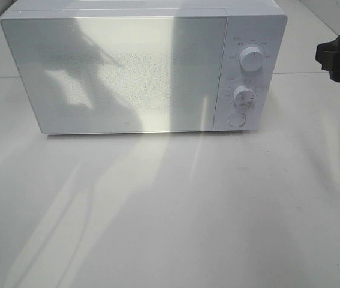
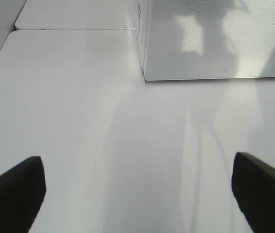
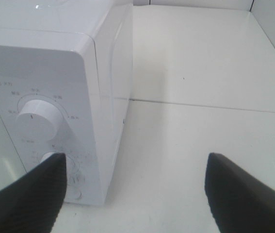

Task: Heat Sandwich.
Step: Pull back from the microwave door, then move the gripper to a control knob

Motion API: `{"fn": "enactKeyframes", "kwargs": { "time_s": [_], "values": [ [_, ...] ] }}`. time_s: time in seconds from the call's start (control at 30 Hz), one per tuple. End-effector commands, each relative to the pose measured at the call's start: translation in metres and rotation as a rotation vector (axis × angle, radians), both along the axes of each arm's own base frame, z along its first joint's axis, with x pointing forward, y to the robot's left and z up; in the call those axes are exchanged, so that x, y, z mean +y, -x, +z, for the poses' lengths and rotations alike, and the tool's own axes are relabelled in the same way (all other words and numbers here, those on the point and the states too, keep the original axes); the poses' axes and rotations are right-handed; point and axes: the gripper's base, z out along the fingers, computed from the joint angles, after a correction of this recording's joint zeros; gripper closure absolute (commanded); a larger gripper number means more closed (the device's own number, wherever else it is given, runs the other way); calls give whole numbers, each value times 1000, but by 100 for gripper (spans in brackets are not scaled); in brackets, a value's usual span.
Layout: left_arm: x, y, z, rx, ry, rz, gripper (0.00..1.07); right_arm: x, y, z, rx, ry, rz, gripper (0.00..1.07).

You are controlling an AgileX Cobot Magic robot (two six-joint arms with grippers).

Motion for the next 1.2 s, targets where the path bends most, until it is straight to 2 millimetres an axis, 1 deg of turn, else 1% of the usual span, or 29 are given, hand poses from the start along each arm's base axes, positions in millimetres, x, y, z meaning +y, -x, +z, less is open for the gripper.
{"fn": "enactKeyframes", "kwargs": {
  "time_s": [0.03,0.1,0.17,0.2,0.27,0.3,0.33,0.37,0.47,0.5,0.63,0.83,0.93,1.0,1.07,1.2],
  "values": [
    [-1,4,0,-33,14,0,8,0,-4,-3,-75,-5,5,31],
    [-1,4,0,-33,14,0,8,5,-5,-10,-105,-9,25,31],
    [-1,4,0,-33,14,0,8,13,-5,-23,-118,3,47,31],
    [-1,4,0,-33,14,0,8,13,-5,-23,-118,3,47,31],
    [-1,4,0,-33,14,0,8,19,-5,-31,-107,8,50,31],
    [-1,4,0,-33,14,0,8,25,-5,-40,-97,9,39,31],
    [-1,4,0,-33,14,0,8,27,-4,-44,-94,3,26,31],
    [-1,4,0,-33,14,0,8,27,-4,-44,-94,3,26,31],
    [-1,4,0,-33,14,0,8,31,-1,-55,-96,-51,-49,31],
    [-1,4,0,-33,14,0,8,31,-1,-55,-96,-51,-49,31],
    [-1,4,0,-33,14,0,8,40,7,-69,-106,-83,-98,31],
    [-1,4,0,-33,14,0,8,51,16,-79,-129,-69,-75,31],
    [-1,4,0,-33,14,0,8,63,21,-85,-141,-51,-28,31],
    [-1,4,0,-33,14,0,8,66,22,-86,-146,-49,-20,31],
    [-1,4,0,-33,14,0,8,74,25,-90,-154,-44,-7,31],
    [-1,4,0,-33,14,0,8,80,28,-95,-165,-39,-28,31]
  ]
}}
